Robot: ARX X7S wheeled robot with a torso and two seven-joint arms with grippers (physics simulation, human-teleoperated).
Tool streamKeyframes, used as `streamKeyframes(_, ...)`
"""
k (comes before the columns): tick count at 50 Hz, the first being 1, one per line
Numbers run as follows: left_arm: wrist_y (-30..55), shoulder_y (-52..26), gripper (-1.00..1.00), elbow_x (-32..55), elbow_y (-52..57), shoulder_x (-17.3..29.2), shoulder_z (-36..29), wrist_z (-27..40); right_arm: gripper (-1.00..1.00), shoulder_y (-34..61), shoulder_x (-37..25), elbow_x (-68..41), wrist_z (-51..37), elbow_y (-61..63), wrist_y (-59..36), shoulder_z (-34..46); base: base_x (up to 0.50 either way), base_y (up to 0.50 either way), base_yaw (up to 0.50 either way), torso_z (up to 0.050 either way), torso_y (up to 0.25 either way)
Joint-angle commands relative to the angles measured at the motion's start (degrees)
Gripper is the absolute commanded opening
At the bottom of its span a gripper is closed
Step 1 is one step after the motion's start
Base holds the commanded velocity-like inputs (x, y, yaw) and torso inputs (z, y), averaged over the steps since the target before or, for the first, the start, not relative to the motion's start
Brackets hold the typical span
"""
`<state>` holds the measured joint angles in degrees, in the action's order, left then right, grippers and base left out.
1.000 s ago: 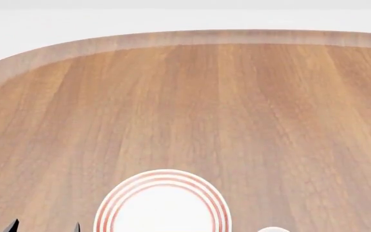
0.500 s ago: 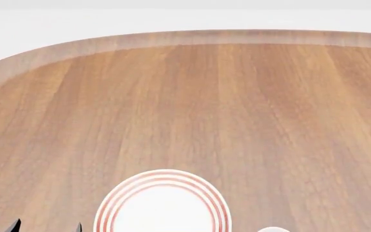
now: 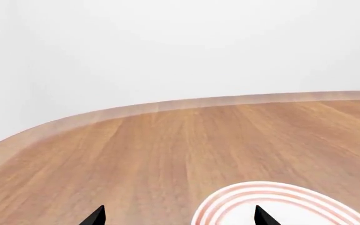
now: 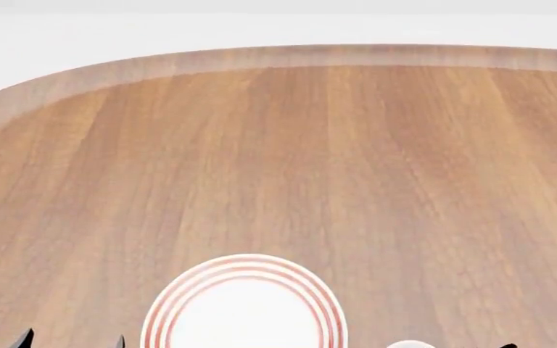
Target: Put the red mug on the left plate.
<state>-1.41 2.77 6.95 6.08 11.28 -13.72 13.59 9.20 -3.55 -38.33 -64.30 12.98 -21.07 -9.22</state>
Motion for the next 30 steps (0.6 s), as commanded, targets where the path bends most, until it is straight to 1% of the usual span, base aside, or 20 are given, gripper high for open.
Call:
streamKeyframes(1, -0.01, -0.06, 1.00, 0.32, 0.10, 0.36, -0.37, 0.33, 1.00, 1.23, -0.31, -1.01, -1.69, -3.07, 1.16, -0.72, 0.00, 0.00, 0.00, 0.000, 0.000)
streamKeyframes(12, 0.08, -0.04, 1.00, 0.49, 0.32, 0.74, -0.79, 0.80, 1.00, 4.20, 0.50, -3.70, -2.52, -6.58, 0.60, 0.19, 0.00, 0.00, 0.00, 0.000, 0.000)
streamKeyframes(30, -0.06, -0.22, 1.00, 0.67, 0.18, 1.22, -1.54, 1.40, 1.00, 7.42, -0.04, -3.48, -3.33, -12.58, 3.70, 1.16, 0.00, 0.00, 0.00, 0.000, 0.000)
